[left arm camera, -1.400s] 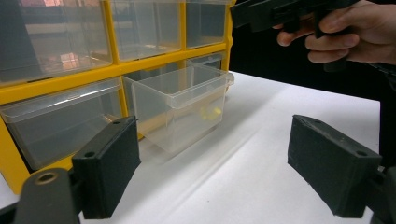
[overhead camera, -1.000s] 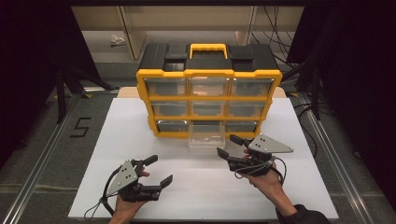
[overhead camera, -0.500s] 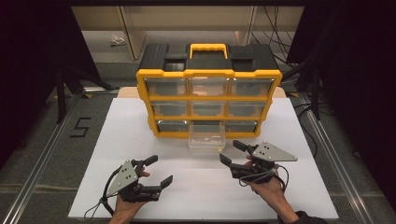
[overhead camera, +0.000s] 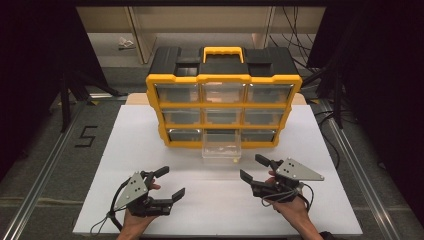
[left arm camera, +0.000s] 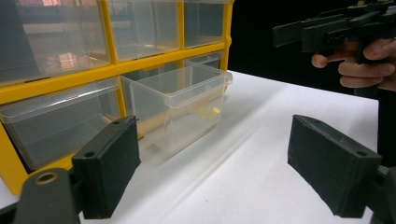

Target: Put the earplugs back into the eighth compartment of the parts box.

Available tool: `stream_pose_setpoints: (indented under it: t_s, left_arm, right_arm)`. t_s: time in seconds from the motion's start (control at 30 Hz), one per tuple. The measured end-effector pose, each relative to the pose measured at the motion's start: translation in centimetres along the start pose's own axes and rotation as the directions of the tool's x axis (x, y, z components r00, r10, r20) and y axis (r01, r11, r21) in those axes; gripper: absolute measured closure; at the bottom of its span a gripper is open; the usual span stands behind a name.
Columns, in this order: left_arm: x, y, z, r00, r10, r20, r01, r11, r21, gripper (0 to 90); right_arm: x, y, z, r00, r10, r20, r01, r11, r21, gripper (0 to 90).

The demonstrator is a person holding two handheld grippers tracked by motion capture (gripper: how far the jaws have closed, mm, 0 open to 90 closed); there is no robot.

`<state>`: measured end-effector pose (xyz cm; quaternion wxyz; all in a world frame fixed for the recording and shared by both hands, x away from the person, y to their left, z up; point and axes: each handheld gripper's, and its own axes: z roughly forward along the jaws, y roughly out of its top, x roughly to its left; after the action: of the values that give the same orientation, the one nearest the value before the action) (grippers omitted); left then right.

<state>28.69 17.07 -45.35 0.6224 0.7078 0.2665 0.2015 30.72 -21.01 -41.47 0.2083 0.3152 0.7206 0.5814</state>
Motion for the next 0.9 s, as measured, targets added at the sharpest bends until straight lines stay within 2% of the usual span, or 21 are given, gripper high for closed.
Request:
stream_pose_setpoints:
  t_s: [0.2,0.9]
  left_arm:
    - [0.0,0.0,0.0,1.0000,-0.001,0.002,0.001,1.0000,0.000,16.5]
    - [0.1,0.0,0.1,0.9999,-0.008,0.011,0.008,0.9999,-0.008,16.2]
  right_arm:
    - [0.5,-0.5,-0.8,0.9994,-0.033,0.013,0.033,0.999,-0.007,27.9]
    - [1.0,-2.1,-1.9,0.9994,-0.031,0.013,0.031,0.999,0.014,23.9]
